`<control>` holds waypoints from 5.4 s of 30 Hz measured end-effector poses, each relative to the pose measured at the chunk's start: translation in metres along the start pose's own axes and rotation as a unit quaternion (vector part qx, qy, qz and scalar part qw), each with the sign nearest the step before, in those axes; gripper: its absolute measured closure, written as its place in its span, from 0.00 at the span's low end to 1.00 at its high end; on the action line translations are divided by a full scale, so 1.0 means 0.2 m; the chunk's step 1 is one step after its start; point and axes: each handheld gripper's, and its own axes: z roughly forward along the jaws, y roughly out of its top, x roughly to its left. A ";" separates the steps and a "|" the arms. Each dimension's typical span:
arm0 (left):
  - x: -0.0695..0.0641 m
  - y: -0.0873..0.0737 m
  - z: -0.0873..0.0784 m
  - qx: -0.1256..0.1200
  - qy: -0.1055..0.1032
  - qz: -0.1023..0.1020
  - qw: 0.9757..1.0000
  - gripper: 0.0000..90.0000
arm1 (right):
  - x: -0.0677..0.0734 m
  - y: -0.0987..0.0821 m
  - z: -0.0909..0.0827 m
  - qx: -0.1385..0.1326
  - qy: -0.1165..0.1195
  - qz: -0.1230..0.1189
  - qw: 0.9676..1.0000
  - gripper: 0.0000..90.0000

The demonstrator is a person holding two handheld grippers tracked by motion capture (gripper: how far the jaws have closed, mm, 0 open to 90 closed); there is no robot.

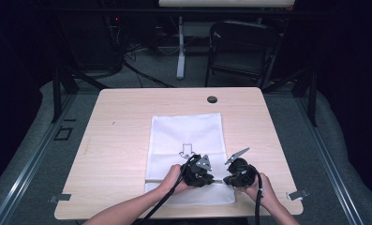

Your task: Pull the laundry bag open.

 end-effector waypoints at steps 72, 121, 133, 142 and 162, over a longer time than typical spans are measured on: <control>0.03 -0.15 -0.23 -0.008 0.006 -0.008 1.000 0.91 | 0.00 0.00 0.00 -0.002 0.002 0.004 1.000 1.00; 0.05 -0.29 -0.37 -0.015 0.011 -0.020 1.000 0.91 | -0.01 -0.01 0.00 -0.001 0.005 0.006 1.000 1.00; 0.05 -0.31 -0.40 -0.016 0.011 -0.021 1.000 0.91 | -0.01 -0.01 0.00 0.000 0.005 0.006 1.000 1.00; 0.06 -0.36 -0.43 -0.013 0.012 -0.030 0.999 0.91 | -0.01 -0.01 0.00 0.001 0.004 0.008 1.000 1.00; 0.07 -0.45 -0.49 -0.002 0.015 -0.045 0.999 0.91 | -0.01 -0.01 0.00 0.003 0.003 0.007 1.000 1.00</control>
